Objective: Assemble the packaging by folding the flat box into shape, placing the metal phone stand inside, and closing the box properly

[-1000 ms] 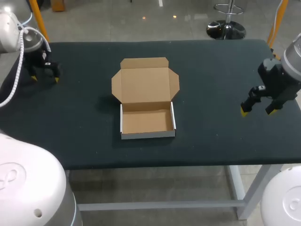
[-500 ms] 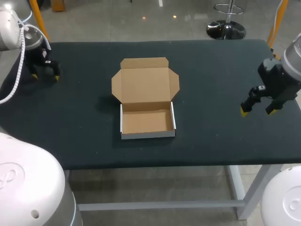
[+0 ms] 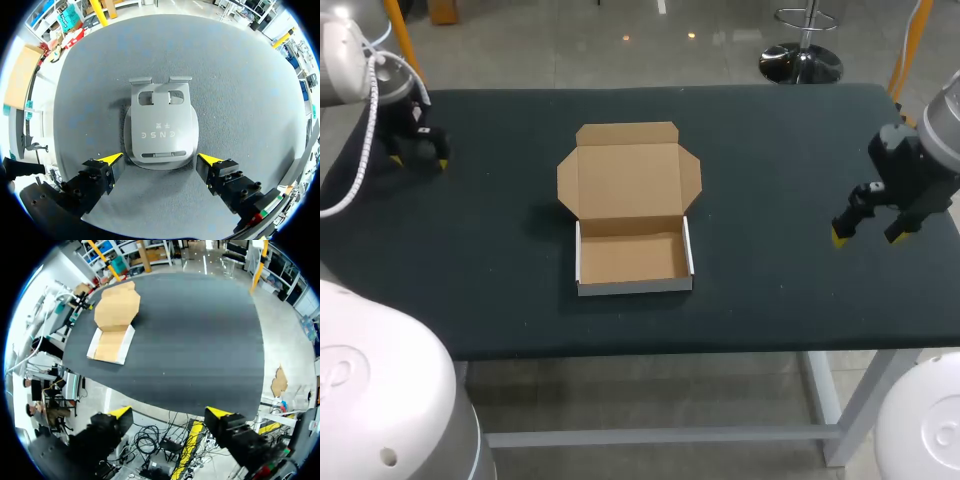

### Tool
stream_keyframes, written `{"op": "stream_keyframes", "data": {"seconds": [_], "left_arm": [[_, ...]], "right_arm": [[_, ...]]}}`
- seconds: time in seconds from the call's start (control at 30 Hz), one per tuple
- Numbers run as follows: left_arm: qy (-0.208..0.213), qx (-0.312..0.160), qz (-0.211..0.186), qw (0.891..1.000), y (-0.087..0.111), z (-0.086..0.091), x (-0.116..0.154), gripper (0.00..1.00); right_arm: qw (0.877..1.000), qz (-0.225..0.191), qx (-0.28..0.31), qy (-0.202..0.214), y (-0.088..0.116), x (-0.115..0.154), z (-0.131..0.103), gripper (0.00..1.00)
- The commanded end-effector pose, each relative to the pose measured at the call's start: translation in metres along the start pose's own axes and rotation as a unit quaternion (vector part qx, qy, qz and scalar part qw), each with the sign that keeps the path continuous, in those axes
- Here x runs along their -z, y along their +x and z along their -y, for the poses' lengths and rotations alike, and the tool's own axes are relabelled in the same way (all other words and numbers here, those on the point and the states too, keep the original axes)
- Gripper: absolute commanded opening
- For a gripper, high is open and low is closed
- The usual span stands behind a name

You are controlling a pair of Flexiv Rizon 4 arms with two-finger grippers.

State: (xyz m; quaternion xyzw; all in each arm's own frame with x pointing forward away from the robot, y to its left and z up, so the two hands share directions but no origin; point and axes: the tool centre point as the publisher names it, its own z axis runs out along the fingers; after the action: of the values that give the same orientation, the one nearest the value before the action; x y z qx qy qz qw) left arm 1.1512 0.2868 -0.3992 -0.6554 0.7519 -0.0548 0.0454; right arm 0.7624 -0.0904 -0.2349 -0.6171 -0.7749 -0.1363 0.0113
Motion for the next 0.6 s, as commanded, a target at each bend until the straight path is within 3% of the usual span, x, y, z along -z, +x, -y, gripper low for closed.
{"op": "stream_keyframes", "data": {"seconds": [0.03,0.6], "left_arm": [[-0.007,-0.001,-0.002,1.0,-0.001,0.009,-0.003,1.0],[-0.005,-0.005,-0.001,1.0,-0.003,0.023,-0.005,1.0]], "right_arm": [[1.0,0.0,0.0,0.002,0.0,0.003,0.0,1.0],[1.0,0.0,0.0,0.002,0.0,0.003,0.0,1.0]]}}
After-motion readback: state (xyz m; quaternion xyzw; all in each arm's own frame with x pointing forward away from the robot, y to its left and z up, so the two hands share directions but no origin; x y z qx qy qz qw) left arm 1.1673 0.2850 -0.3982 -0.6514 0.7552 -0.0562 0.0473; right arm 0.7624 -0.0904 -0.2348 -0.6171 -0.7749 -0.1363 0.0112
